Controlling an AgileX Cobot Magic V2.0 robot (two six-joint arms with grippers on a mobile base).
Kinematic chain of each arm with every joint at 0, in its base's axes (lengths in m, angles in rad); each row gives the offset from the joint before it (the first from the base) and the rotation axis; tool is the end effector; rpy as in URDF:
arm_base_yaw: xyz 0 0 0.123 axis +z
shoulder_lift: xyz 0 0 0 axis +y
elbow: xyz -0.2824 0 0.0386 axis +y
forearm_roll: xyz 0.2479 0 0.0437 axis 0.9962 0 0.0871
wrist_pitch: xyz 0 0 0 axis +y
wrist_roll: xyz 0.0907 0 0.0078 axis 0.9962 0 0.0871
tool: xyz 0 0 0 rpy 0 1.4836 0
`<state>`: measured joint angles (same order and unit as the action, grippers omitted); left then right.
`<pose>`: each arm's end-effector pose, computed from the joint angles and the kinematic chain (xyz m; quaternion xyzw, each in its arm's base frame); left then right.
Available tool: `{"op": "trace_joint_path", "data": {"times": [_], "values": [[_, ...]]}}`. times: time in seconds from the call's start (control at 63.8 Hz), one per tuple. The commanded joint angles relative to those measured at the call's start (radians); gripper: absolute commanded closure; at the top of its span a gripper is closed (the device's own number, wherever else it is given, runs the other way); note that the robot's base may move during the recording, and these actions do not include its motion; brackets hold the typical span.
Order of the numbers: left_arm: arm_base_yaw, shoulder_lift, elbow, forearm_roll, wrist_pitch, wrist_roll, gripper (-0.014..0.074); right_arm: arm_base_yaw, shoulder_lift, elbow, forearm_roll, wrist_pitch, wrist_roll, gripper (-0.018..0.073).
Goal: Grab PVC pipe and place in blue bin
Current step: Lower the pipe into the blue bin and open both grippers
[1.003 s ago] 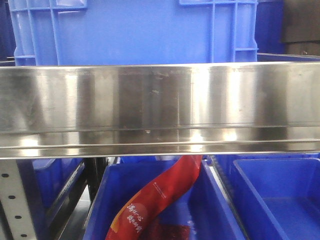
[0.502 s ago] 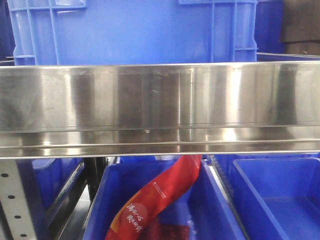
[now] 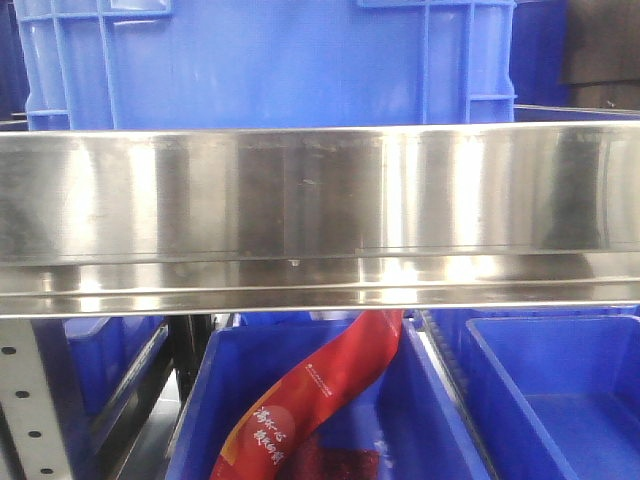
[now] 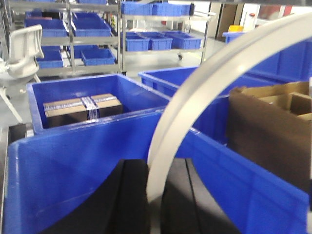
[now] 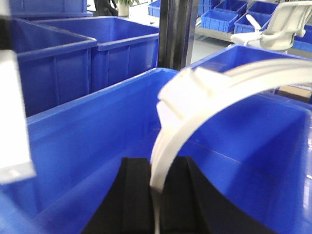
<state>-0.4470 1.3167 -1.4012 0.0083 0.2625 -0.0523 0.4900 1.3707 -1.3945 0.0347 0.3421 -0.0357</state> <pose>0.2709 -0.1297 0.4621 0.1470 0.7237 -0.1632 0.6542 0.2793 0.1502 0.4361 -0.1948 0.7593 0.1541 0.6015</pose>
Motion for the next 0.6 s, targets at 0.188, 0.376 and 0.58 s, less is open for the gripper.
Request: {"op": "trace_joint_path", "data": {"times": [0.188, 0.376, 0.58], "values": [[0.006, 0.121, -0.015, -0.001, -0.069, 0.004, 0.0706, 0.000, 0.098, -0.016, -0.010, -0.043, -0.009, 0.0727], [0.006, 0.142, -0.015, -0.001, -0.069, 0.004, 0.0569, 0.000, 0.102, -0.016, -0.010, -0.034, -0.009, 0.0578], [0.006, 0.146, -0.015, -0.001, -0.060, 0.004, 0.0300, 0.000, 0.102, -0.016, -0.010, -0.031, -0.009, 0.0304]]}}
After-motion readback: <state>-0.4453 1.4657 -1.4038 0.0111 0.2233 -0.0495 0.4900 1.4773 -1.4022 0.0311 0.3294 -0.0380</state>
